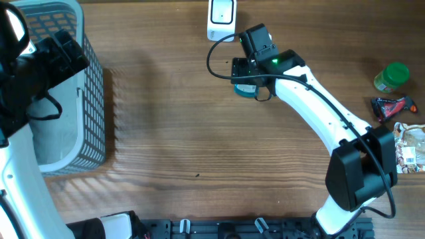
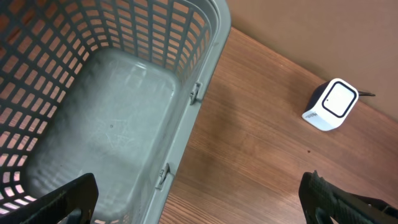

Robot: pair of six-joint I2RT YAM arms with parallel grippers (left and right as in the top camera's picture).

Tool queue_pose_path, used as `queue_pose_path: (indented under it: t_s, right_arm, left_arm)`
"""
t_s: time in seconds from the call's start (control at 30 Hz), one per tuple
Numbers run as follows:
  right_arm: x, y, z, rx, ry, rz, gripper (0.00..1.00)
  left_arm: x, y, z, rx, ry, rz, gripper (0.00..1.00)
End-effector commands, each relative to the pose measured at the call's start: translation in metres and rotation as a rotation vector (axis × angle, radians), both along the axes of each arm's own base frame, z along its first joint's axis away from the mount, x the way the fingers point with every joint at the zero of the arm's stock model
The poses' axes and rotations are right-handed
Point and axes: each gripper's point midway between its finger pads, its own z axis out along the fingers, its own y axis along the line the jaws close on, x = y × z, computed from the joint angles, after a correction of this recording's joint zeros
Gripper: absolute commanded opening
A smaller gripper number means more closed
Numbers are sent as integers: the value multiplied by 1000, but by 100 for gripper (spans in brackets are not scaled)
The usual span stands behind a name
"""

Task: Scan the item barcode
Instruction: 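Hold the mouthwash bottle in front of the scanner window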

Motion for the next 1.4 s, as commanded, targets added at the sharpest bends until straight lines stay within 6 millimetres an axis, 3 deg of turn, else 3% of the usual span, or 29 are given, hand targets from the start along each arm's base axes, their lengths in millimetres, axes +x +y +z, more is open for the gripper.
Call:
queue_pose_path:
  t_s: [0.0, 0.3, 0.43, 0.6, 0.9, 1.07, 1.2, 1.37]
  right_arm:
    - [3, 2, 1, -16, -15, 7, 91]
    - [4, 2, 1, -13, -17, 4, 100]
    - [0, -2, 15, 17, 14, -91, 100]
    - [-12, 17, 37, 7, 57, 175, 100]
    - [-24, 12, 26, -186, 64, 553, 100]
    - [-16, 5, 7, -171, 82, 553, 100]
    - [-12, 5, -27, -169, 145, 570, 89]
    - [-19, 18, -29, -111, 156, 649, 83]
  left_arm:
    - [0, 2, 3, -3, -10, 6, 100]
    - [0, 2, 3, -3, -10, 6, 100]
    - [0, 2, 3, -3, -10, 6, 100]
    - [0, 2, 3, -3, -10, 6, 100]
    - [0, 2, 3, -3, -10, 6, 100]
    - [0, 2, 3, -3, -10, 6, 100]
    - [0, 2, 3, -3, -10, 6, 100]
    - [0, 2, 3, -3, -10, 6, 100]
